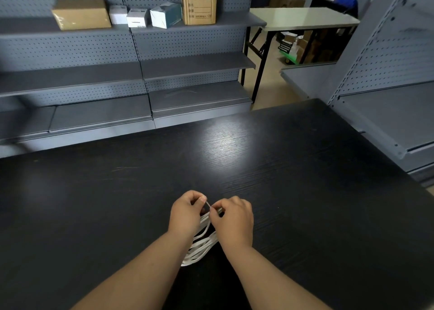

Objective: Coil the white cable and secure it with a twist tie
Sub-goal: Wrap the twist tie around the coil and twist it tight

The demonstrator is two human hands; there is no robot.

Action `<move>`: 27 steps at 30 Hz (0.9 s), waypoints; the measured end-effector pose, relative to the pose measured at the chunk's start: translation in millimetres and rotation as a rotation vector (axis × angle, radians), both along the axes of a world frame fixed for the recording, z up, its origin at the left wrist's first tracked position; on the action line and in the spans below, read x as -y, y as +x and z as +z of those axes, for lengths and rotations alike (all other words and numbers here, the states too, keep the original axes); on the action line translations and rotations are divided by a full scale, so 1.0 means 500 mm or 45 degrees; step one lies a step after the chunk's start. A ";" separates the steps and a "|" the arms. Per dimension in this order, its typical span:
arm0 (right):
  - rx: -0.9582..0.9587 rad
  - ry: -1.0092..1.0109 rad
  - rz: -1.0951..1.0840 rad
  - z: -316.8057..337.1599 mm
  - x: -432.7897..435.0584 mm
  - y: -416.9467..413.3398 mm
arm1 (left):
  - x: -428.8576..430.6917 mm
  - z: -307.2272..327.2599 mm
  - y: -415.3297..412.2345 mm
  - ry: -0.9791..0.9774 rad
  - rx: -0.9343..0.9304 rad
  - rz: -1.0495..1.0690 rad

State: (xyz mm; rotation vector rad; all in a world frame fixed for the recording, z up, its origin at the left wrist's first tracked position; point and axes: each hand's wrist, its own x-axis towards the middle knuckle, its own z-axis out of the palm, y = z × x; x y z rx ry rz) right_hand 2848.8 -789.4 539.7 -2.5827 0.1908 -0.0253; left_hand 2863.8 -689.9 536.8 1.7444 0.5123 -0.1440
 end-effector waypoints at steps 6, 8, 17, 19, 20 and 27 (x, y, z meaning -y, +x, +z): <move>0.034 -0.013 0.021 -0.006 0.009 -0.013 | 0.003 0.003 -0.009 0.040 0.067 0.053; 0.037 -0.015 0.031 -0.007 0.010 -0.016 | 0.004 0.004 -0.011 0.048 0.075 0.072; 0.050 -0.021 0.042 -0.003 0.018 -0.028 | 0.004 0.005 -0.017 0.077 0.145 0.111; 0.024 -0.027 0.056 0.003 0.020 -0.027 | 0.001 0.008 -0.017 0.104 0.181 0.022; 0.005 -0.036 0.079 0.006 0.023 -0.026 | -0.001 0.009 -0.016 0.110 0.199 -0.022; -0.237 -0.051 0.438 0.036 0.061 0.012 | -0.007 0.007 -0.019 0.072 0.245 -0.092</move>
